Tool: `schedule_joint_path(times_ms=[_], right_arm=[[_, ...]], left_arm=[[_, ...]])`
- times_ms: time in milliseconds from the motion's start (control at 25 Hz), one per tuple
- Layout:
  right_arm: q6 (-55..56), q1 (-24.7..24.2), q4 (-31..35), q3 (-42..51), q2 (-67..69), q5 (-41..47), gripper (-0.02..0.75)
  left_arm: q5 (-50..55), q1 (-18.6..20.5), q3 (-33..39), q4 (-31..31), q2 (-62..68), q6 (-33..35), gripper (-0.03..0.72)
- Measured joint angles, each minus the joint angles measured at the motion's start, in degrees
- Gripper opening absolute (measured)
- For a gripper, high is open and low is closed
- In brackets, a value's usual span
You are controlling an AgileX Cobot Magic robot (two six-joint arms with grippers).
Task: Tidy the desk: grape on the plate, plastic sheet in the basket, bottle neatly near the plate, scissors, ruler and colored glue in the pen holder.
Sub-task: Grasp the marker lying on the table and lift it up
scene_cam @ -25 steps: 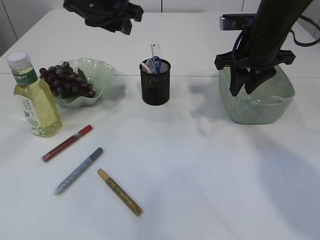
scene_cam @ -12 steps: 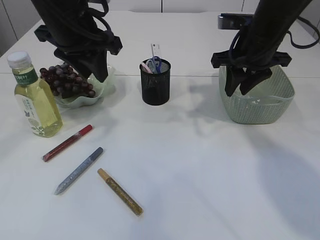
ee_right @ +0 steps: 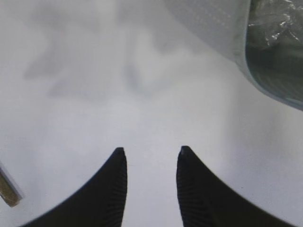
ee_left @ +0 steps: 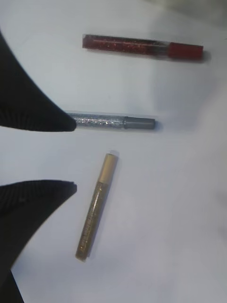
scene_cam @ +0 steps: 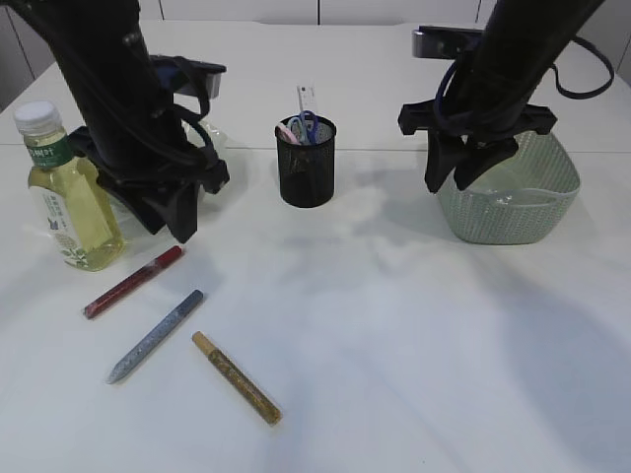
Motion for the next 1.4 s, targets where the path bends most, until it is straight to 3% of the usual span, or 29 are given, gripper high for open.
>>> schedule_joint_path(times_ms=[360, 840, 1400], right_arm=[[0.00, 2.38, 1.34, 0.22, -1.29, 0.00, 0.290], [-0.51, 2.38, 1.78, 15.22, -8.60, -0.22, 0.290], [-0.51, 2.38, 2.03, 18.67, -14.95, -0.45, 0.292]], left_arm=[[-0.33, 0.00, 5.69, 1.91, 0.00, 1.98, 0.248], [-0.71, 1.81, 6.63, 2.93, 0.00, 4.04, 0.246], [-5.73, 1.80, 12.01, 4.80, 0.31, 4.79, 0.246]])
